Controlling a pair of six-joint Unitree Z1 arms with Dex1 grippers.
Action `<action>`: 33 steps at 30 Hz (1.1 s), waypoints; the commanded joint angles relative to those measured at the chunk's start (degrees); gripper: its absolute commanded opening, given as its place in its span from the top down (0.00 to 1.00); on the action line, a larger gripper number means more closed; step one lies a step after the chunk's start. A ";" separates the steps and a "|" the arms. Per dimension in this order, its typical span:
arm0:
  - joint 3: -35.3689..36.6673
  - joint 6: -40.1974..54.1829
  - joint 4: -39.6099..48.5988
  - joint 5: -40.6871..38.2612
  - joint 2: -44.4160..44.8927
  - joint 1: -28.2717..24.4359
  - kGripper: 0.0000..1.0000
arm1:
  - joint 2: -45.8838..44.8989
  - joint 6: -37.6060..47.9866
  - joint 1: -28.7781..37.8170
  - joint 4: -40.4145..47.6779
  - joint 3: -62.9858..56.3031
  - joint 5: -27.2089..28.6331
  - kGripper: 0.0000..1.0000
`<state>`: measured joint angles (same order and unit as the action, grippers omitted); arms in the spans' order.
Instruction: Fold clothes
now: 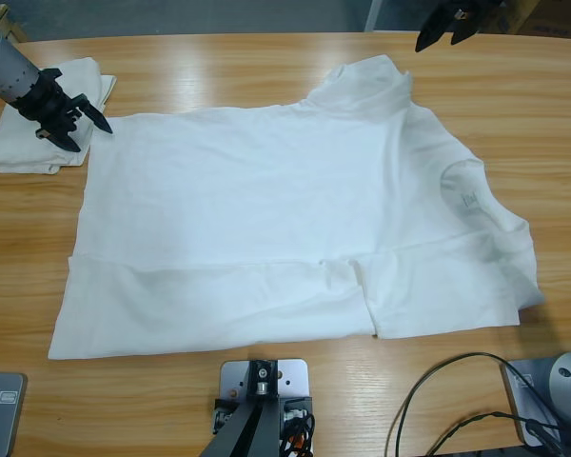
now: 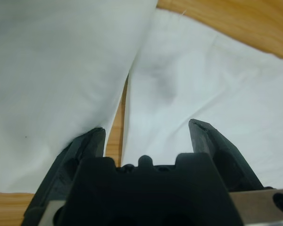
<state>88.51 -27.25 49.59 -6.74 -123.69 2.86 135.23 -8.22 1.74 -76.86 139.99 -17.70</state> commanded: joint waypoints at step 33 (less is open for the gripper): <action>7.37 -1.42 -0.11 4.36 -8.54 0.07 0.28 | 3.94 0.06 -0.59 -0.58 -1.88 -0.84 0.01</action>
<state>95.97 -28.58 49.60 -3.19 -127.35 4.54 135.65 -8.22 1.74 -76.86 139.98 -17.70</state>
